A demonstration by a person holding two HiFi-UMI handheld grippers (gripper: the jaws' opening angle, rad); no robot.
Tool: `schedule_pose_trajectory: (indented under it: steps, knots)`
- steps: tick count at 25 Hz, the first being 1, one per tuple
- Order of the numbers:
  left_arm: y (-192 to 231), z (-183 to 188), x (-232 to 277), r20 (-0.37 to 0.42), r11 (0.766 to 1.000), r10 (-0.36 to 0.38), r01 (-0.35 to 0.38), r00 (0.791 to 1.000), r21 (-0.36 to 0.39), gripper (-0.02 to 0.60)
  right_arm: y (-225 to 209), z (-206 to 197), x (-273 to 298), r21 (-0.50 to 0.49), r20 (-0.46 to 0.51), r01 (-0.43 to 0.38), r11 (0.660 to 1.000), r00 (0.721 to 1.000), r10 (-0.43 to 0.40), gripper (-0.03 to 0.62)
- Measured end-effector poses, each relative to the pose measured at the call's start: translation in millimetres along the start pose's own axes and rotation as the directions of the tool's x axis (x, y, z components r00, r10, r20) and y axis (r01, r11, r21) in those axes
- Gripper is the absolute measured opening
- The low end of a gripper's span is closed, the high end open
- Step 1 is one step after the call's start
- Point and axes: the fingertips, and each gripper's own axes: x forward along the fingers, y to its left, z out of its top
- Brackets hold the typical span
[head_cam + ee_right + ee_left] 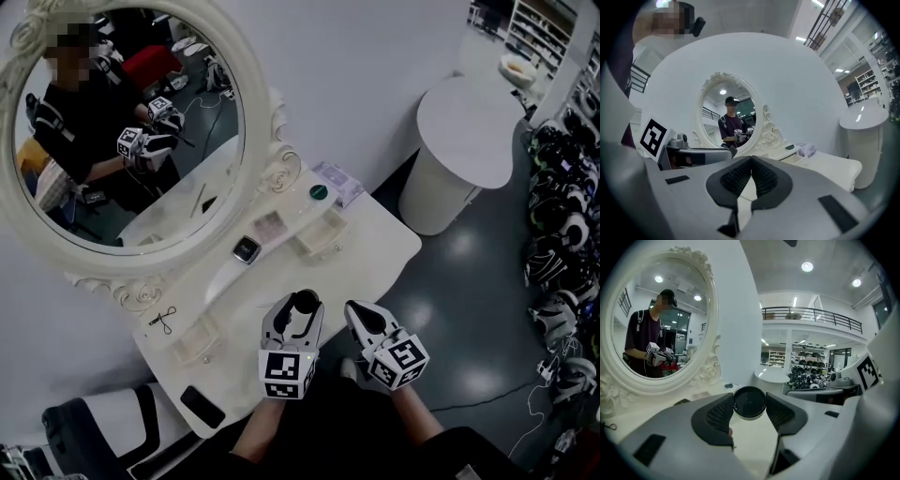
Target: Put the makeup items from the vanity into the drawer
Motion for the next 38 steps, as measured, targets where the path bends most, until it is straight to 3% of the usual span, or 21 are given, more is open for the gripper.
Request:
schedule_pose_trajectory:
  steps: [5, 19, 29, 38]
  knots:
    - [4.8, 9.0, -6.1, 0.032, 1.000, -0.012, 0.013, 0.999, -0.004, 0.227, 7.4, 9.6, 7.8, -0.024, 0.026, -0.001, 1.000, 1.000, 0.002, 0.023]
    - [33.0, 4.6, 10.9, 0.000, 0.999, -0.044, 0.044, 0.999, -0.020, 0.227, 12.0, 10.0, 37.9, -0.045, 0.016, 0.031, 0.998, 0.999, -0.031, 0.023]
    - [61.6, -6.4, 32.0, -0.038, 0.992, -0.115, 0.113, 0.993, -0.054, 0.227, 0.8, 2.4, 63.8, -0.066, -0.007, 0.135, 0.989, 0.991, -0.136, 0.023]
    - [65.3, -12.5, 73.3, -0.057, 0.990, -0.118, 0.113, 0.991, -0.083, 0.227, -32.3, 3.0, 89.0, -0.097, -0.040, 0.120, 0.988, 0.991, -0.124, 0.023]
